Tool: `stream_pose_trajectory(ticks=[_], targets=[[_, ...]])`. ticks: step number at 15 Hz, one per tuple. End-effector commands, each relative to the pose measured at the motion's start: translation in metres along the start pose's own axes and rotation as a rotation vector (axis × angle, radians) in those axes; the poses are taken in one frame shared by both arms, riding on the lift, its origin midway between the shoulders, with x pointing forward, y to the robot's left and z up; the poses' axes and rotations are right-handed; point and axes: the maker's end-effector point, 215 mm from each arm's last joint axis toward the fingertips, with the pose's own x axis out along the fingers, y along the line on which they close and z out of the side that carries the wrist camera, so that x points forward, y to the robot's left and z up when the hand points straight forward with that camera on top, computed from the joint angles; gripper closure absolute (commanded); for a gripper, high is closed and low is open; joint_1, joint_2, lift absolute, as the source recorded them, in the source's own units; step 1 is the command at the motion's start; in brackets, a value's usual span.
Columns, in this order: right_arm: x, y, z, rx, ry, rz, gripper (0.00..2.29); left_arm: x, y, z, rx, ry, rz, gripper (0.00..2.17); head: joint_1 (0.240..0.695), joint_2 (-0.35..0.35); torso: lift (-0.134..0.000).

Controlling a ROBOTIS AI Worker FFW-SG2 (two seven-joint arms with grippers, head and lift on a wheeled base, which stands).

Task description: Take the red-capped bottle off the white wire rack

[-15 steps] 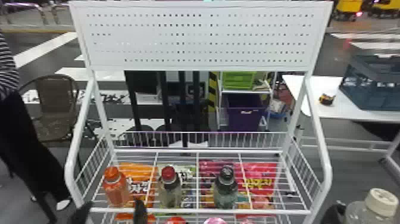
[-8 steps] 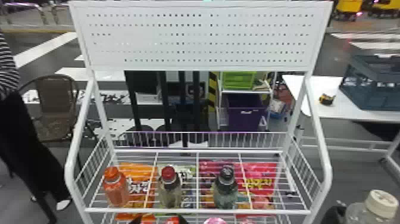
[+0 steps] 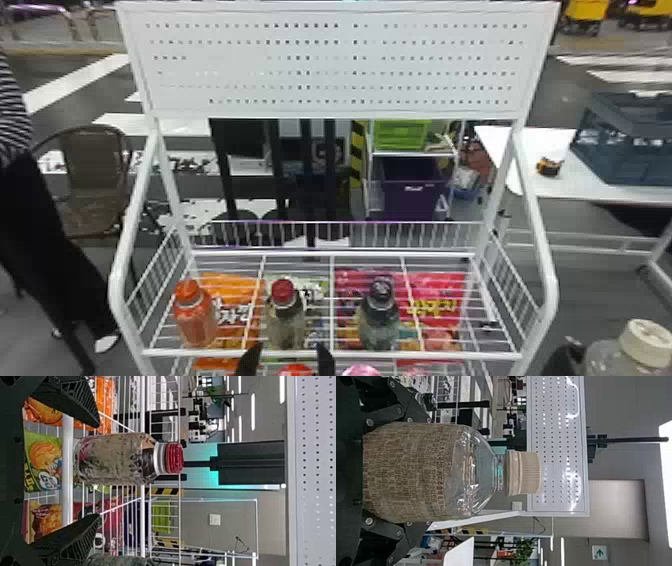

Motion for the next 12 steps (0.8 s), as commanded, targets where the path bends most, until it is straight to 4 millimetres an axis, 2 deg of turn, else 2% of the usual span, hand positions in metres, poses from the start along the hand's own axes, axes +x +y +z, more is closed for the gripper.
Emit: stream_pose_trajectory(ticks=[1, 3, 8, 9, 10, 11, 12], targets=[[0.000, 0.000, -0.001, -0.001, 0.001, 0.001, 0.84, 0.015, 0.009, -0.003, 0.005, 0.002, 0.016, 0.09, 0.499, 0.000, 0.000], [0.001, 0.000, -0.001, 0.000, 0.002, 0.001, 0.84, 0.026, 0.015, -0.002, 0.004, 0.002, 0.027, 0.09, 0.499, 0.000, 0.000], [-0.001, 0.000, -0.002, -0.002, 0.005, 0.001, 0.84, 0.062, 0.021, 0.014, -0.005, -0.016, 0.020, 0.09, 0.499, 0.000, 0.000], [-0.002, -0.001, -0.002, -0.003, 0.007, 0.001, 0.84, 0.065, 0.020, 0.015, -0.003, -0.017, 0.009, 0.16, 0.499, 0.000, 0.000], [-0.002, -0.002, -0.001, -0.006, 0.007, -0.001, 0.84, 0.069, 0.019, 0.013, -0.004, -0.002, -0.006, 0.47, 0.499, 0.000, 0.000], [-0.002, -0.002, 0.000, -0.007, 0.006, -0.002, 0.84, 0.069, 0.018, 0.009, -0.003, 0.008, -0.015, 1.10, 0.499, 0.000, 0.000], [-0.002, -0.002, 0.000, -0.007, 0.005, -0.002, 0.84, 0.069, 0.019, 0.008, -0.004, 0.017, -0.009, 2.03, 0.499, 0.000, 0.000]])
